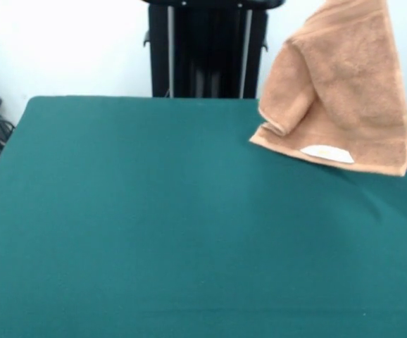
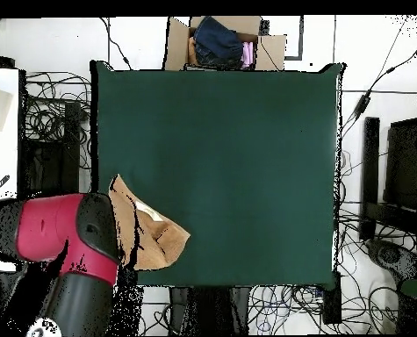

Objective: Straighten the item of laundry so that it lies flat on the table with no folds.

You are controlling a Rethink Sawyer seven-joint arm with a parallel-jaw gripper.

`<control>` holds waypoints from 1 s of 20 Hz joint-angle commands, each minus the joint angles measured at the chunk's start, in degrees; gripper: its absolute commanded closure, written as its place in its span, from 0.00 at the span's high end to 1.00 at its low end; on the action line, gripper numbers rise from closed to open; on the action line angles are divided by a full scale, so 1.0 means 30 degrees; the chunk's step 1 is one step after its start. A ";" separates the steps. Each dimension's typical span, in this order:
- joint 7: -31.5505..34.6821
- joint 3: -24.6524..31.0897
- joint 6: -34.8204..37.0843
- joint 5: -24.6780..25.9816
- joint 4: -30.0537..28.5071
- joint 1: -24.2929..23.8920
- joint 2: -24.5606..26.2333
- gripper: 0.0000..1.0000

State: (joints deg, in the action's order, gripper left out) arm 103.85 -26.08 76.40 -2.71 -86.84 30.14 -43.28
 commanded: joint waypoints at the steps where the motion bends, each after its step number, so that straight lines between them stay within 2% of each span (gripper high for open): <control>1: 0.6620 0.0224 0.2122 -0.1300 -0.0004 -0.0064 -0.0435 0.00; 13: 0.4978 0.1677 0.0044 -0.4778 -0.2673 -0.1319 -0.1580 0.00; 20: 0.2638 0.2581 -0.1980 -0.7121 -0.4977 -0.2236 -0.2210 0.00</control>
State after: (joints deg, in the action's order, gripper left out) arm 106.10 -24.84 77.15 -18.48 -90.59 26.47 -48.20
